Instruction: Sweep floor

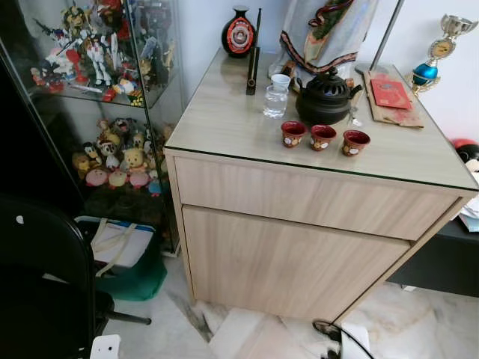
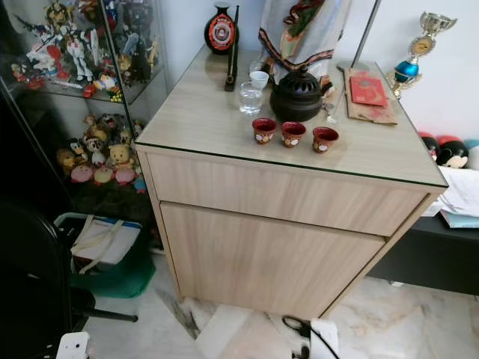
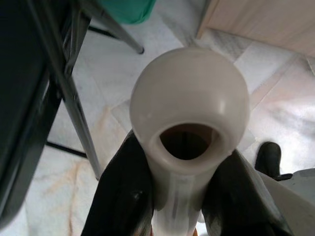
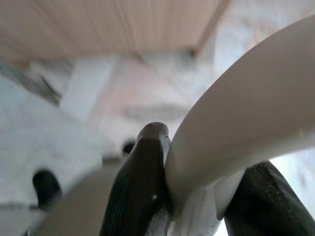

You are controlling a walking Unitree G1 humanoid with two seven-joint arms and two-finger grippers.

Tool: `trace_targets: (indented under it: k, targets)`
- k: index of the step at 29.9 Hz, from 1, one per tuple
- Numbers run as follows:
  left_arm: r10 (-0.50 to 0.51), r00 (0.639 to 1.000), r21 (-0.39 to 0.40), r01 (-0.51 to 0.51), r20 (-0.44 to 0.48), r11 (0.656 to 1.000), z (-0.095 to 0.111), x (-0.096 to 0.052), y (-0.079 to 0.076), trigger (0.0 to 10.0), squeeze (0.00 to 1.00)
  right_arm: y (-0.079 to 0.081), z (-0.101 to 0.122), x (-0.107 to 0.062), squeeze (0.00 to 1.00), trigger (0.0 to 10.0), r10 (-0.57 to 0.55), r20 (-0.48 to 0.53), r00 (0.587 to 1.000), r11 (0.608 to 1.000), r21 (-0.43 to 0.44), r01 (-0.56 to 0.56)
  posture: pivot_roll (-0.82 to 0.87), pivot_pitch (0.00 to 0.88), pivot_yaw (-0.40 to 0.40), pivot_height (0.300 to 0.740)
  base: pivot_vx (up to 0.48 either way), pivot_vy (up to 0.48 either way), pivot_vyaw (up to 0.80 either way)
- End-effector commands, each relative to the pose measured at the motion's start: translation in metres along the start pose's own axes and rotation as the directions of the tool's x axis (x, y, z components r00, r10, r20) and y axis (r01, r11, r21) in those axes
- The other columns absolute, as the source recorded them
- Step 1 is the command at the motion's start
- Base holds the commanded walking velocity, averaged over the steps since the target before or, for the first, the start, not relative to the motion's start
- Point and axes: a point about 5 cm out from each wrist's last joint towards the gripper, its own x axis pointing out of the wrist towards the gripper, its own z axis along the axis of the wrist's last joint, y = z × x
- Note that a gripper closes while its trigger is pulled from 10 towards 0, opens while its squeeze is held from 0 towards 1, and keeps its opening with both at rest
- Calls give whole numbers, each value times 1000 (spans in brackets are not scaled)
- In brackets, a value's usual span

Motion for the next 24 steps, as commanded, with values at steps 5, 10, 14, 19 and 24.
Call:
trace_targets:
  k: [5,10,14,19,24]
  targets:
    - [-5,998,32,3,56,999,13,2,3,10000,0,-13,-16,-4,0,10000,7,-29,1000,999,51,-5,-44,0,-63,740,0,0,0]
    - [26,998,7,-26,49,1000,10,1,8,10000,0,-14,-16,-5,0,10000,15,-27,1000,999,32,-14,-26,0,-85,740,0,0,0]
    - [42,999,-33,-41,33,999,2,-2,9,10000,0,-9,-7,-3,0,10000,25,10,1000,1000,17,-25,-15,0,-98,740,0,0,0]
    - [60,998,-45,-59,13,997,-6,-4,8,10000,0,3,14,3,0,10000,52,37,998,998,17,-53,-8,0,-103,740,0,0,345]
    - [57,998,-43,-57,9,997,-12,-6,6,10000,0,3,12,3,0,10000,55,24,998,998,19,-55,-4,0,-99,740,0,0,800]
